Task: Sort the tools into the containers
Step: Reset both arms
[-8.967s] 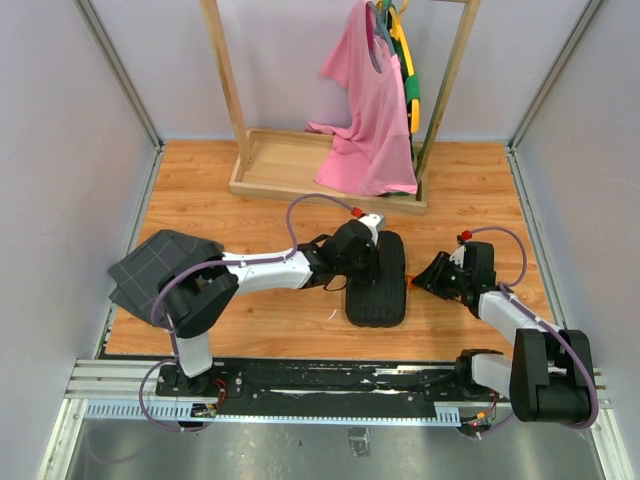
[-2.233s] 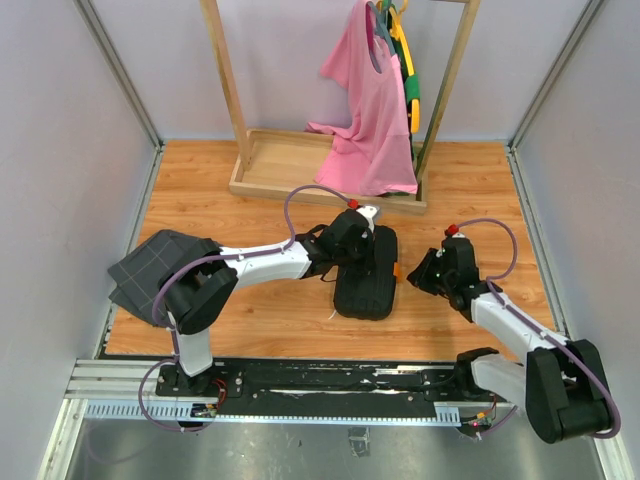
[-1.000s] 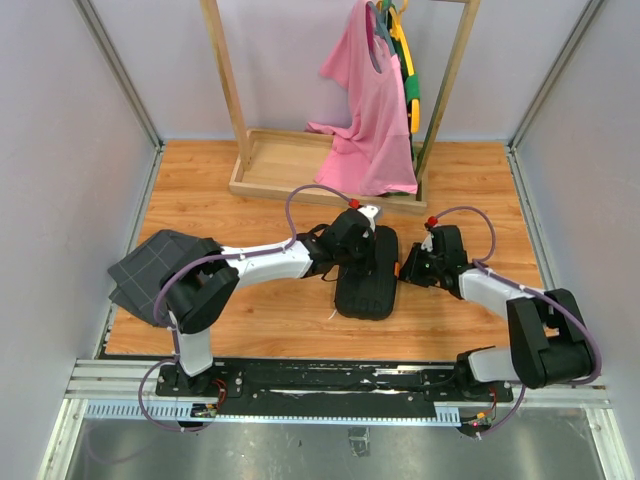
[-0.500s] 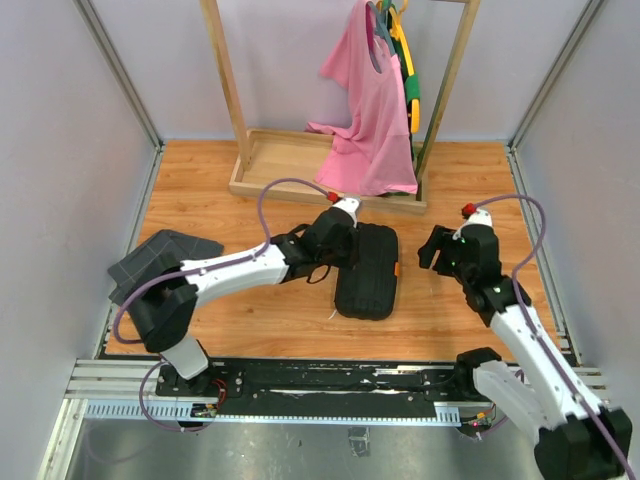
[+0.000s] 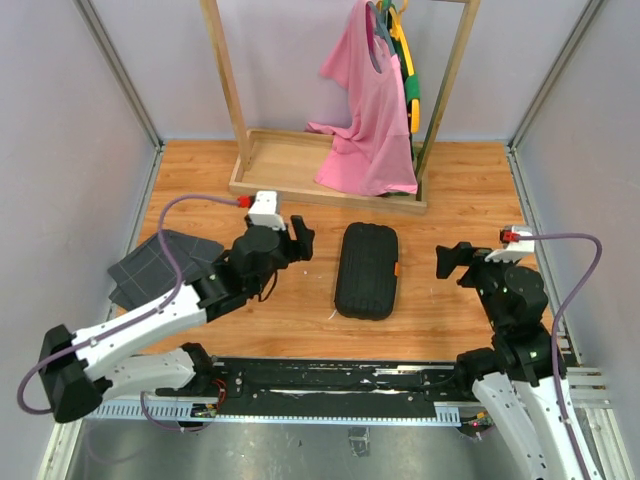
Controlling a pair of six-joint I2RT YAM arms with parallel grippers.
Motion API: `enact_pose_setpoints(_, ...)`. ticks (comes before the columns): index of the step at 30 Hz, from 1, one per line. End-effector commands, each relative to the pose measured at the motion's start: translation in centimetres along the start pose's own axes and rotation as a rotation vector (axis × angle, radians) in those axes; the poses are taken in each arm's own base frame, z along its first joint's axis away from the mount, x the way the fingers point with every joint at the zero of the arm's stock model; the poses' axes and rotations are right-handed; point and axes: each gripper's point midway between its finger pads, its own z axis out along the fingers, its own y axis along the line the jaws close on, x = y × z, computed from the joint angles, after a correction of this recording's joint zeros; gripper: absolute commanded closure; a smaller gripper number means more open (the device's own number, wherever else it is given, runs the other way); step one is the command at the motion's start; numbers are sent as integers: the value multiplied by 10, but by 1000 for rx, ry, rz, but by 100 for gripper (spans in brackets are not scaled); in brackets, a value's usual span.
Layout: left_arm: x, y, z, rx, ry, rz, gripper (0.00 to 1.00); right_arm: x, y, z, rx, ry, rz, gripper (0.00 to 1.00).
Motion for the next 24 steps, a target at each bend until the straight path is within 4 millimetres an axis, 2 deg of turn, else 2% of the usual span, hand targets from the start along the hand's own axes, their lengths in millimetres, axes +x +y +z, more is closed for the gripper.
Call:
enact_pose_setpoints(1,-19,41,-21,-125,-153,-99,21,10,-6,-7,7,-24,-9,1)
enact_pose_setpoints(7,-2,84,-46,-230,-189,-166,1,20,-8,-10,1,-62,41,2)
enact_pose_setpoints(16,28,130,-67,-364,-197,-223,1,36,-16,-12,8,-101,28,2)
enact_pose_setpoints(24,38,140,-69,-392,-198,-228,1,48,-25,-10,53,-64,26,2)
